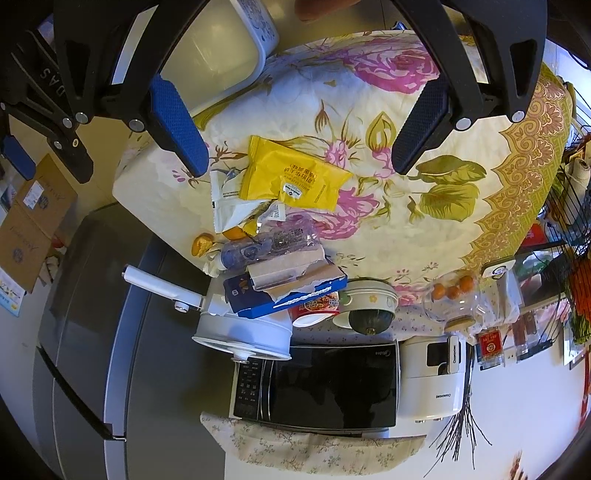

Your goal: Collect trash

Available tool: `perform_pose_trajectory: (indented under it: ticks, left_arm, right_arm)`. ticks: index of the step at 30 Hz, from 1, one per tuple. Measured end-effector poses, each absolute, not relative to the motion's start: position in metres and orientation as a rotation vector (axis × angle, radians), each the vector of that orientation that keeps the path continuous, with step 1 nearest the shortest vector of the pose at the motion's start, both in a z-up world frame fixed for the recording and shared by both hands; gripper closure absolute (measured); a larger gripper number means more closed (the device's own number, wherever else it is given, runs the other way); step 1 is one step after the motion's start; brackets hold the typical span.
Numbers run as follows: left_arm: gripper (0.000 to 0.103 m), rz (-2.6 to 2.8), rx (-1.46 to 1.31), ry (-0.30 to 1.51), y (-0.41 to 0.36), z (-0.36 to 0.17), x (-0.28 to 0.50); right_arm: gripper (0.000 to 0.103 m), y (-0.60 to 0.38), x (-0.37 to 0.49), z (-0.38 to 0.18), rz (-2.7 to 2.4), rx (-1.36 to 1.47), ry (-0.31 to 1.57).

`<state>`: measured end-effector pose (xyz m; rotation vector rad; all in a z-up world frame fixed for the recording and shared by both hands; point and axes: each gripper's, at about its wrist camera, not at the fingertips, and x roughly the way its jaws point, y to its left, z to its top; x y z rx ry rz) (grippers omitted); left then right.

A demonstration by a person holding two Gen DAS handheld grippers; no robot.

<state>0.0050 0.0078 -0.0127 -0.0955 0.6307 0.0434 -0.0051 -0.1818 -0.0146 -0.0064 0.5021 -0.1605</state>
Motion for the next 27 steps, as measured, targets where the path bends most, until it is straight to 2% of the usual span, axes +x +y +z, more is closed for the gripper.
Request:
perform_pose_trajectory:
  ticks: [27]
  left_arm:
    - [0.007,0.046,-0.095,0.636,0.0089,-0.0142,0.0051]
  right_arm:
    - [0.007,-0.1814,-0.0049,-0.0174,-0.161,-0.006,0.506]
